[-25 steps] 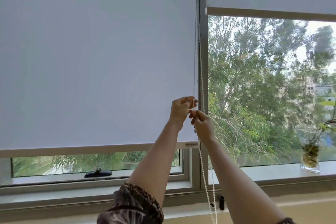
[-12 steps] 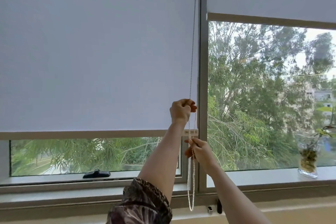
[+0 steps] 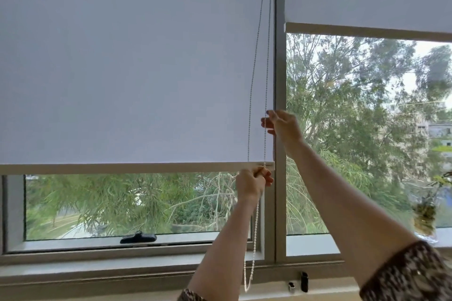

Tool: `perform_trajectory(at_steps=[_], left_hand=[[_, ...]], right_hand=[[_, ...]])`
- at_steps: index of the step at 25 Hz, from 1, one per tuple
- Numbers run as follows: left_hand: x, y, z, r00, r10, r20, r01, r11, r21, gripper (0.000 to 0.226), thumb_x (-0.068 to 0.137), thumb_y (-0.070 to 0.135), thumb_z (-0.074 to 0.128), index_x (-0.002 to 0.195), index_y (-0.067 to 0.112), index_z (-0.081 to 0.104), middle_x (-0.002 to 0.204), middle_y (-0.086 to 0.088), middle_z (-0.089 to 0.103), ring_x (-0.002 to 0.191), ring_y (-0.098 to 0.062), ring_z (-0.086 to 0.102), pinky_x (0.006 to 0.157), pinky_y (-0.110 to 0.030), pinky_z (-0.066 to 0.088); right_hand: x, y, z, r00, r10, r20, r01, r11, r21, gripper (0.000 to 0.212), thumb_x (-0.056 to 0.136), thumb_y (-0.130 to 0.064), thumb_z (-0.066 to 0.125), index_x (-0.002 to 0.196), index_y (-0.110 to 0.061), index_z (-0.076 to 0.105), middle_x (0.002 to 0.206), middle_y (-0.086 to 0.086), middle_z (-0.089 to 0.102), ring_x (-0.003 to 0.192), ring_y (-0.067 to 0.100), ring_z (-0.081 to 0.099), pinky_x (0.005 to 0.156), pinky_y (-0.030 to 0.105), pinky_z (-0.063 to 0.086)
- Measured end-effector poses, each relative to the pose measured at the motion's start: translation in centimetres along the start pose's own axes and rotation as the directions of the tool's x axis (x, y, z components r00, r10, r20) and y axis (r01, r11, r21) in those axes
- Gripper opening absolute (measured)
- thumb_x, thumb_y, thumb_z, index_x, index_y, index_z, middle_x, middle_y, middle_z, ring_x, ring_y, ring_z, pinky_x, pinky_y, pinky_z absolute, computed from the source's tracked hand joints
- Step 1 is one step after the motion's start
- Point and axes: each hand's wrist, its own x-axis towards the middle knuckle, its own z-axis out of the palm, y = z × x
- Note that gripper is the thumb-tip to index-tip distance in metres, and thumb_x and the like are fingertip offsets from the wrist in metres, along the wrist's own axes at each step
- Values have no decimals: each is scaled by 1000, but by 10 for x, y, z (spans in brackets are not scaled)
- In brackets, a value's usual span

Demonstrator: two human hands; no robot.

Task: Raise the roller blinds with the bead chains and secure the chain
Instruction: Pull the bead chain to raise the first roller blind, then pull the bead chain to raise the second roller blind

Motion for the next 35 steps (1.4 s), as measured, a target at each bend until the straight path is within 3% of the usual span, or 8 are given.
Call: perform_trajectory(at_steps=[5,9,12,15,19,25,29,35], left_hand=[[-29,-11,3,996,14,91,-20,997,72,15,94,4,58,93,4,72,72,2,71,55,1,68,59,-15,57],[-38,-12,2,981,-10,192,-23,985,169,17,95,8,57,90,8,73,70,8,68,56,4,66,64,-16,58],[-33,-7,-3,961,-98,257,30,966,256,19,96,13,56,103,5,71,90,-4,76,70,-7,69,68,-21,57],[-21,10,-14,960,-76,270,-8,955,296,31,94,10,53,124,4,60,115,-12,70,87,-16,66,72,-24,54],[5,63,-26,995,23,97,-32,995,90,30,89,10,53,115,9,68,94,-9,70,74,-16,59,66,-24,47],[31,125,-18,995,98,26,-90,973,-210,27,96,17,58,111,-1,69,107,-17,73,99,-25,68,90,-34,55],[35,141,-2,990,137,-13,-136,956,-260,25,94,13,60,113,-1,69,107,-20,73,94,-25,68,87,-35,57],[38,148,8,994,80,-69,-93,971,-219,22,91,11,64,109,1,70,101,-14,74,72,-12,65,54,-15,50]], right_hand=[[25,-42,2,989,125,-73,-108,974,198,27,98,-20,48,121,-11,59,83,4,62,69,17,59,63,31,51],[14,-31,10,975,-21,-223,51,991,127,23,96,-10,48,104,-4,69,61,-1,46,43,5,33,39,20,26],[-2,-22,14,966,-116,-230,142,985,98,24,94,-6,49,87,-14,71,60,-4,49,43,3,32,37,14,21],[-13,-11,12,966,-128,-227,149,985,81,31,94,-6,49,76,-24,68,60,-2,49,49,8,33,43,20,24],[-31,18,5,974,-91,-209,107,992,66,26,93,-5,51,79,-18,69,57,-2,49,50,11,35,49,25,26],[-63,54,8,986,-28,-163,39,997,64,22,95,-12,52,85,-18,71,40,-12,49,32,0,27,33,12,21],[-78,68,9,991,11,-130,2,995,99,23,95,-11,52,81,-15,70,39,-11,43,34,1,24,33,16,18],[-107,97,0,996,39,-74,-36,998,51,30,95,-6,50,75,-17,69,42,-9,38,37,4,22,38,20,15]])
